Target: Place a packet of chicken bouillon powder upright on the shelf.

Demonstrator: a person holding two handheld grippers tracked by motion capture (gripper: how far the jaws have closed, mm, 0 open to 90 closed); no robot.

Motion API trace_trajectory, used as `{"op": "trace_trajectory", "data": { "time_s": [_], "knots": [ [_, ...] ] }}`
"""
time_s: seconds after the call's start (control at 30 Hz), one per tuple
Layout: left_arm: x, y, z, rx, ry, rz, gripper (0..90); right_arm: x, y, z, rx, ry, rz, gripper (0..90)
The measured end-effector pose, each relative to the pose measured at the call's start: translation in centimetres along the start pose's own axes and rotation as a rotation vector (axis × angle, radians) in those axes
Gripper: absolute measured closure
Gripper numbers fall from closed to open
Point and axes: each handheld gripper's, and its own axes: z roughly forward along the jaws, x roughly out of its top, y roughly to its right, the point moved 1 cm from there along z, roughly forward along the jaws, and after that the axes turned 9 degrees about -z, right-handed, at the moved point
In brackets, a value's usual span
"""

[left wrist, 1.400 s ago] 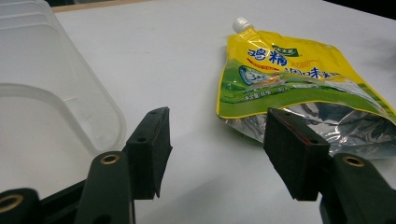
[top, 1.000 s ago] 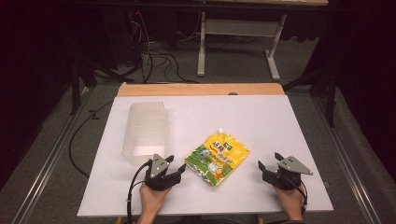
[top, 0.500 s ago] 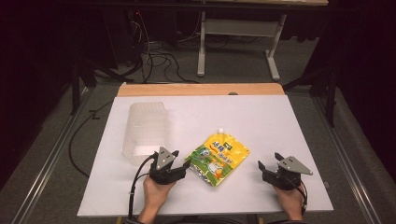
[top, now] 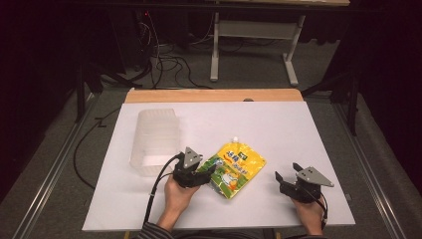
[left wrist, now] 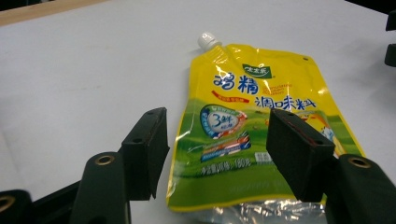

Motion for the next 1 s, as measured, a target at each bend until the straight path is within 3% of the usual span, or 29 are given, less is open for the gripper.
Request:
{"op": "trace_trajectory", "data": {
  "time_s": [0.2, 0.37, 0.47, 1.0],
  "knots": [
    [1.5, 0.0, 1.6, -0.005, -0.043, -0.007, 38.0, 0.0, 0.0, 0.0, 0.001, 0.001, 0.001, 27.7],
    [2.4, -0.3, 2.8, -0.015, -0.077, -0.037, 36.1, 0.0, -0.1, 0.0, -0.003, -0.003, -0.002, 27.7],
    [2.9, -0.5, 4.1, -0.018, -0.117, -0.041, 34.5, 0.0, -0.1, 0.0, -0.003, -0.001, -0.004, 27.7],
    [3.7, -0.3, 8.4, -0.023, -0.253, -0.020, 29.5, 0.0, -0.1, 0.0, -0.002, -0.001, -0.007, 27.6]
  ]
}}
